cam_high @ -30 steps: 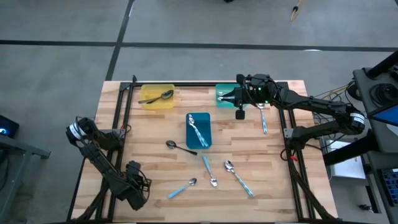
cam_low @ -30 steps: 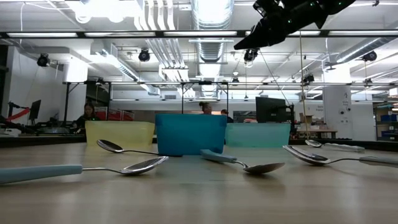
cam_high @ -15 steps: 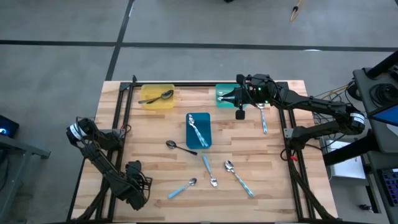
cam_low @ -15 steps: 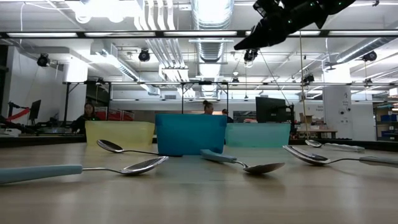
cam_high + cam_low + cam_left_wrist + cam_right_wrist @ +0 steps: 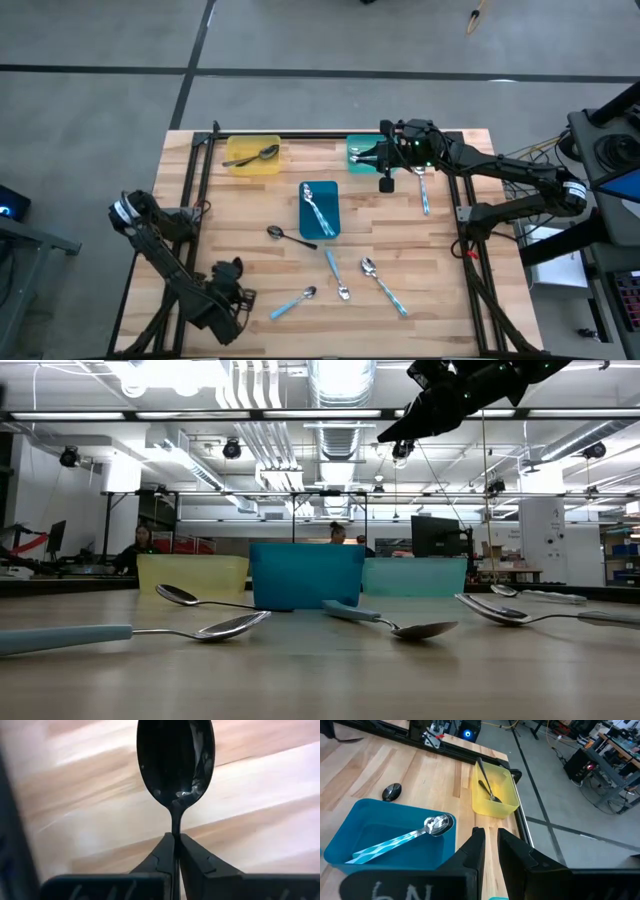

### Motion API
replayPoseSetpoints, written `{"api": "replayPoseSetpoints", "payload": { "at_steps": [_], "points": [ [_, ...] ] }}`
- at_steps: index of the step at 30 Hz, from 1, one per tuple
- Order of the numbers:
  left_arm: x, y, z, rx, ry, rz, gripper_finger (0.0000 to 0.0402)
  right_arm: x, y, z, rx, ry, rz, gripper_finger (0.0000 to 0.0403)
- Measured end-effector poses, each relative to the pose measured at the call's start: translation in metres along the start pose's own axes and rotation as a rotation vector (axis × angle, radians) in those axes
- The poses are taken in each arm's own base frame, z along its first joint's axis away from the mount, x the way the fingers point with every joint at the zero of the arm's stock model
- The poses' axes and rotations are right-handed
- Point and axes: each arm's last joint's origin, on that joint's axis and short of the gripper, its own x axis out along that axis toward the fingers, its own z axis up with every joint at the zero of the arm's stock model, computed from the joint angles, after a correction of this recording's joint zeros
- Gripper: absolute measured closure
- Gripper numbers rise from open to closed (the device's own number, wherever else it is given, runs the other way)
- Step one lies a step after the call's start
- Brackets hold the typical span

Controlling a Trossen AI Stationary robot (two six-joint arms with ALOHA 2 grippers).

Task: Sort silverware by color (type)
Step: Put the black spoon into the yellow bin

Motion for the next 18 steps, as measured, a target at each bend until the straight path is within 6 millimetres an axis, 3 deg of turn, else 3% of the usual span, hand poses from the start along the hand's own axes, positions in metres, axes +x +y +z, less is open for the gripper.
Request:
{"api": "replayPoseSetpoints", "payload": {
  "at_steps": [5, 10, 18],
  "points": [
    [-0.014, -0.026, 0.025, 0.1, -0.083, -0.068, 0.0401, 0.0, 0.0, 0.0, 0.0, 0.0, 0.0, 0.036],
    [-0.024, -0.054, 0.064, 0.284, -0.119, -0.067, 0.0401, 0.0, 0.0, -0.001, 0.001, 0.007, 0.004, 0.036],
    [-0.038, -0.065, 0.136, 0.521, -0.146, -0.019, 0.0401, 0.0, 0.002, -0.004, -0.014, 0.039, 0.022, 0.036]
  ]
}}
